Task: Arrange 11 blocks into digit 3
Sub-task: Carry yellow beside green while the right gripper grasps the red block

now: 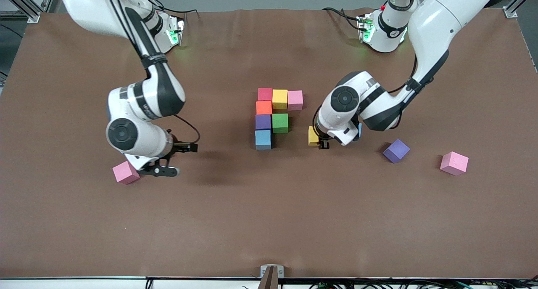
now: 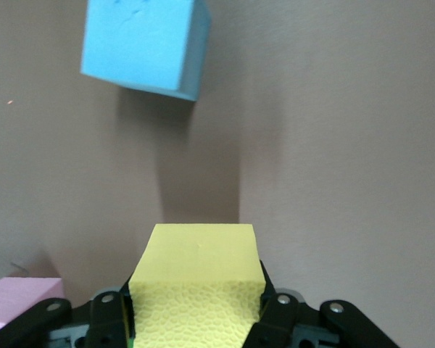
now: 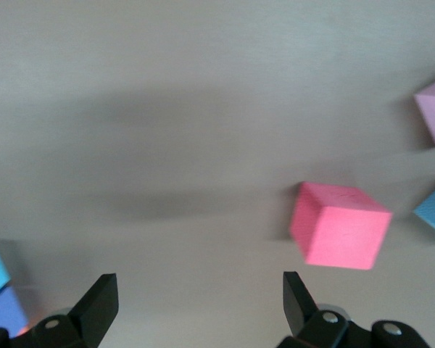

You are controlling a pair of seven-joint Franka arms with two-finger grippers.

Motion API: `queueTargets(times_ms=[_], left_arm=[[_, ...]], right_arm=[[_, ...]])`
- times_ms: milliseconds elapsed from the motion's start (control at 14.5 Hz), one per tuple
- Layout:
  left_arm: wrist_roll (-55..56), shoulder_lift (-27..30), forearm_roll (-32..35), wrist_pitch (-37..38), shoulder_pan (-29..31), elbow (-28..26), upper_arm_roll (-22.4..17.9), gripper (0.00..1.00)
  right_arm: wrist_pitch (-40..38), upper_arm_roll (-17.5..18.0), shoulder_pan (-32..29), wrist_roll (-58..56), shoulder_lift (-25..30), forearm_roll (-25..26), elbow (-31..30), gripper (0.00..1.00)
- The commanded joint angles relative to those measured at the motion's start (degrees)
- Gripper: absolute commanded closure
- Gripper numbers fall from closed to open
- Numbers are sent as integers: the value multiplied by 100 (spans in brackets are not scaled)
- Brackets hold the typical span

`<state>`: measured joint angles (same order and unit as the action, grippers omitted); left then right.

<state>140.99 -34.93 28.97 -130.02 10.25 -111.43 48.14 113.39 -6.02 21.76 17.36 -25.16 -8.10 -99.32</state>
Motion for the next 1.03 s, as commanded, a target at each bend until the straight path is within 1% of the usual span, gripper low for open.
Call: queueTargets(times_ms=[0,138,344,481,688,963], left_arm=[[156,355,-50,-505,91,-555,11,87],[376,346,20,-979,39,-783,2,87],[561,250,117,-1016,-31,-775,2,87],[719,179,257,-1016,-111,-757,2,87],[887,92,407,-1008,-172,-740,-7,87],[992,12,416,-1016,-269,-722,-24,87]], right_arm=[[823,101,-408,-661,617,-34,-1262,0],[1167,101,-602,-988,679,-34,-1676,0],[1633,66,-822,-1033,679,-25,-1985,0],[1669,74,-998,-1024,662,-25,-2047,0],[1862,74,-990,-823,644,-60,-2214,1],[2248,83,-911,-410,600,-122,-2389,1]])
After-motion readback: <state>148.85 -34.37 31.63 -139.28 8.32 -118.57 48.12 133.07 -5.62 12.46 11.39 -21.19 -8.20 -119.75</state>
